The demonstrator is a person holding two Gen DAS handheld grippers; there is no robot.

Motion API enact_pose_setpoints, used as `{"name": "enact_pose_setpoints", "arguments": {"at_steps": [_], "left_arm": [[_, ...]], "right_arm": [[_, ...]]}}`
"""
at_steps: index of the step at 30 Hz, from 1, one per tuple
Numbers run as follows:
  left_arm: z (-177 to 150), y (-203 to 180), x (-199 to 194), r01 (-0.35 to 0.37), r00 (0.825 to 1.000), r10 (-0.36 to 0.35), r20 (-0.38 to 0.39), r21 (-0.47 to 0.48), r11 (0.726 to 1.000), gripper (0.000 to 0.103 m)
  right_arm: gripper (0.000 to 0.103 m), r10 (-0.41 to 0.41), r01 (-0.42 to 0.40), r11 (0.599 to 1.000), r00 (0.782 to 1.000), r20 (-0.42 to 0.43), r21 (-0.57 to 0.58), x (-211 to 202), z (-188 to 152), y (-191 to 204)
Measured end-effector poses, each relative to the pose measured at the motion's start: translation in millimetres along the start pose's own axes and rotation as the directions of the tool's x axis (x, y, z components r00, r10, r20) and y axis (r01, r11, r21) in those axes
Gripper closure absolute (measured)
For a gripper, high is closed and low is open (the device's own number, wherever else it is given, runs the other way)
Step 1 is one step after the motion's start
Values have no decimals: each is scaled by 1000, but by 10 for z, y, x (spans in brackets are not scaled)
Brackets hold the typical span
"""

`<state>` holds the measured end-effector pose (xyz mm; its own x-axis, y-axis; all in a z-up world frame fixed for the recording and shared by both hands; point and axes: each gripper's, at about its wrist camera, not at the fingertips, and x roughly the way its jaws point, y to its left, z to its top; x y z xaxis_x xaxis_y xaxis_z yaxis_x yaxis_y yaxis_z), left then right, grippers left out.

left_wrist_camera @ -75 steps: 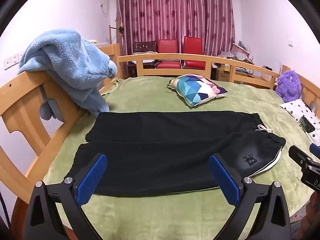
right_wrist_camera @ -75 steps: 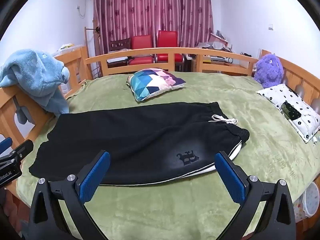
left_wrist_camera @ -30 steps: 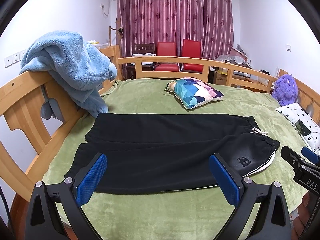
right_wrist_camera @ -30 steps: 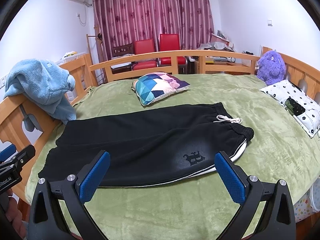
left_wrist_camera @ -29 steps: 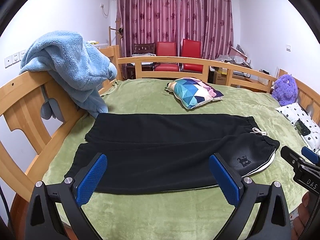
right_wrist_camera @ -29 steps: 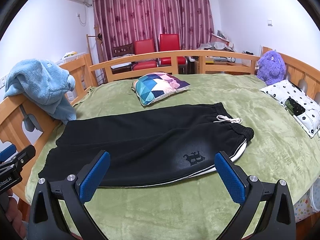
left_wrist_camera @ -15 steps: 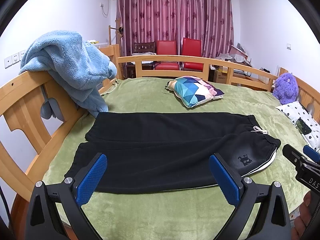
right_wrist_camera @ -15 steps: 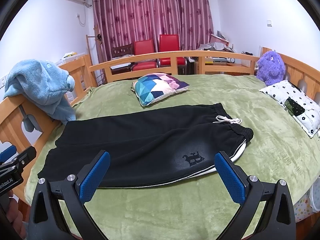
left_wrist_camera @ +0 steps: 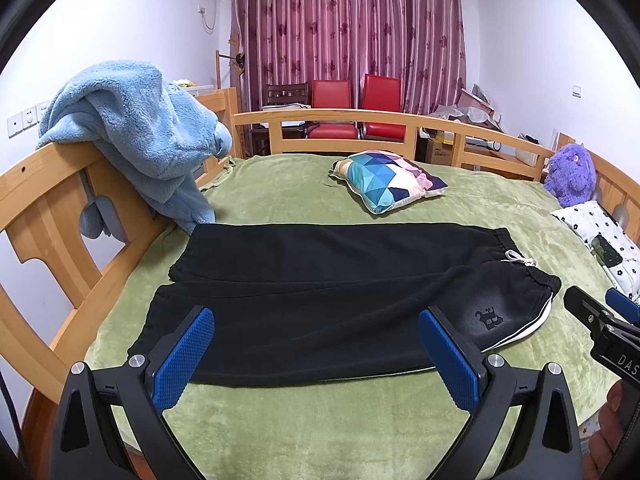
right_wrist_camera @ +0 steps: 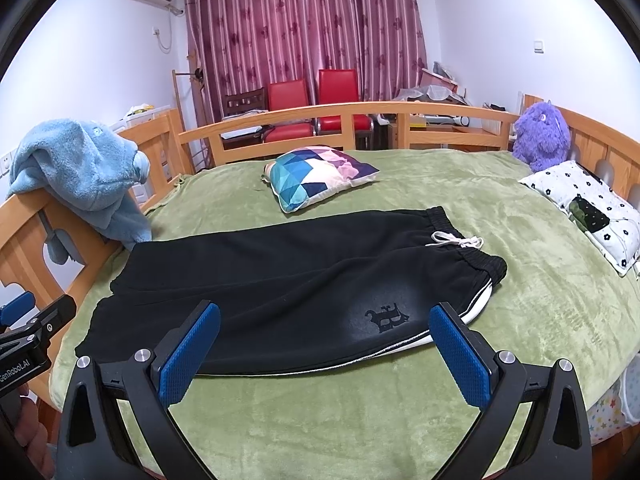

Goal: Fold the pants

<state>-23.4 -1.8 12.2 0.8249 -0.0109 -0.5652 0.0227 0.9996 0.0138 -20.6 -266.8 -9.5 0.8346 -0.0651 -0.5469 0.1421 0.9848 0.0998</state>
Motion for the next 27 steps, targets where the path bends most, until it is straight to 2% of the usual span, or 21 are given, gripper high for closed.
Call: {"name": "enact_pose_setpoints", "arguments": {"at_steps": [14, 21, 24, 27], "left_arm": [[-4, -26, 17, 3, 1000, -3, -4, 1, 1000, 0], [18, -30, 23, 10, 1000, -10, 4, 6, 1000, 0], [33, -39, 61, 19, 1000, -19, 11, 7, 1000, 0], [23, -47, 131, 18, 1000, -19, 18, 15, 1000, 0]], "right_arm": [[1, -3, 3, 1000, 1000, 0, 0, 8, -5, -19], [1, -17, 18, 1000, 999, 37, -16, 16, -23, -56], [1, -6, 6, 1000, 998, 60, -8, 38, -43, -112], [1, 39, -40, 999, 997, 59, 9, 131, -59, -202]]}}
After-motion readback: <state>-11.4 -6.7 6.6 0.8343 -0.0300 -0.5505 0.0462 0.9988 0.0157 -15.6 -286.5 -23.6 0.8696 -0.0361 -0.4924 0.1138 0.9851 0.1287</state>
